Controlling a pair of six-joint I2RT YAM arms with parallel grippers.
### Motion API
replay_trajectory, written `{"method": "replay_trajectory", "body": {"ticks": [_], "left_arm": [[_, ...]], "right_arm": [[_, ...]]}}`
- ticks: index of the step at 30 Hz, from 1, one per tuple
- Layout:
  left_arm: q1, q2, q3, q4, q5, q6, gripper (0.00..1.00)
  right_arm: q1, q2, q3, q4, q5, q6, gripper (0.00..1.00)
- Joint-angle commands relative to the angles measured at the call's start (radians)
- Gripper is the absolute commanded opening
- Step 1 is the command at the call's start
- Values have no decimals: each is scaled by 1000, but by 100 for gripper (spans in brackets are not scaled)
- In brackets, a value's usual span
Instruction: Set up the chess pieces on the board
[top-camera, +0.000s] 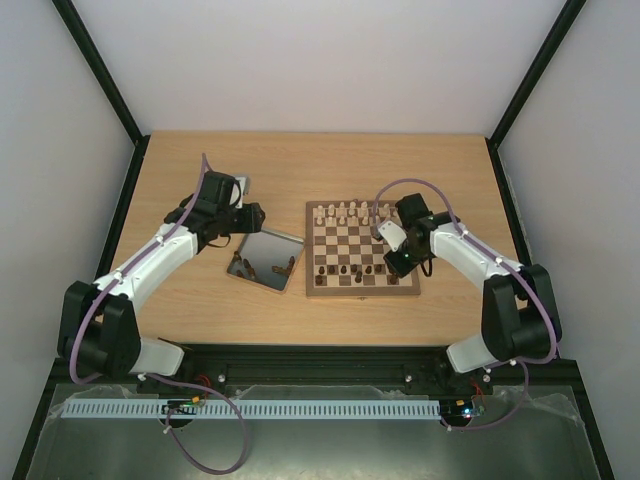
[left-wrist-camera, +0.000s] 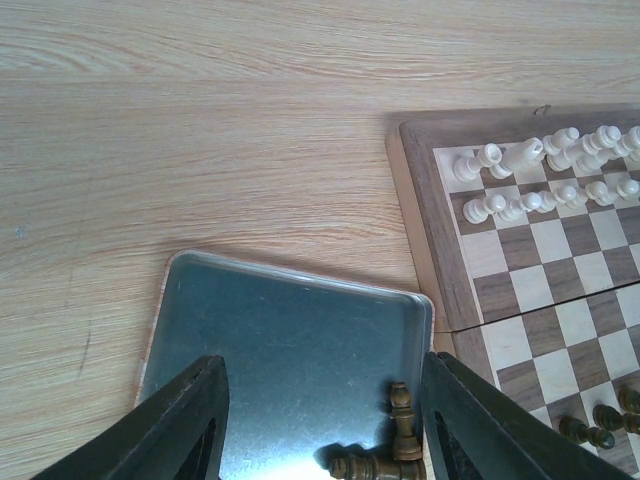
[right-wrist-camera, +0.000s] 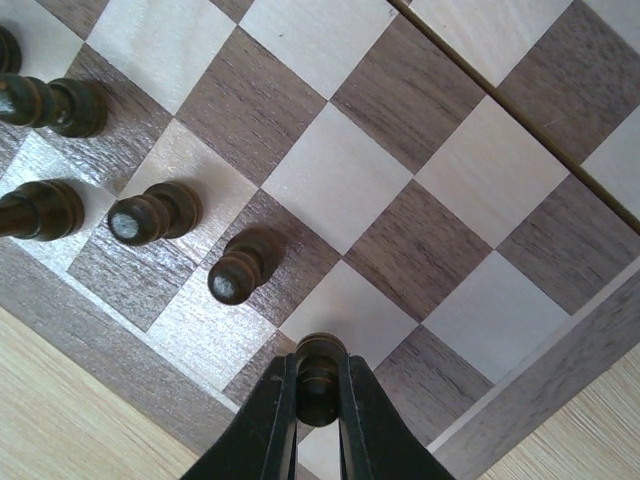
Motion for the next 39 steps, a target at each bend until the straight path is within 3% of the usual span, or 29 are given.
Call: {"method": "replay_trajectory", "body": {"ticks": [1, 14, 21, 32, 39], "left_arm": [[6, 6, 7, 13, 9, -2, 54], [7, 11, 7, 13, 17, -4, 54], [6, 15, 7, 13, 19, -4, 54], [4, 48, 17, -36, -33, -19, 54], [3, 108, 56, -179, -140, -40, 40]], "right_arm": [[-3, 26, -20, 5, 13, -1, 8], [-4, 43, -27, 40, 25, 13, 9], [-3, 37, -11, 9, 21, 7, 31], [-4, -31, 128, -36, -19, 34, 37], [-4, -69, 137, 82, -180, 142, 38]]}}
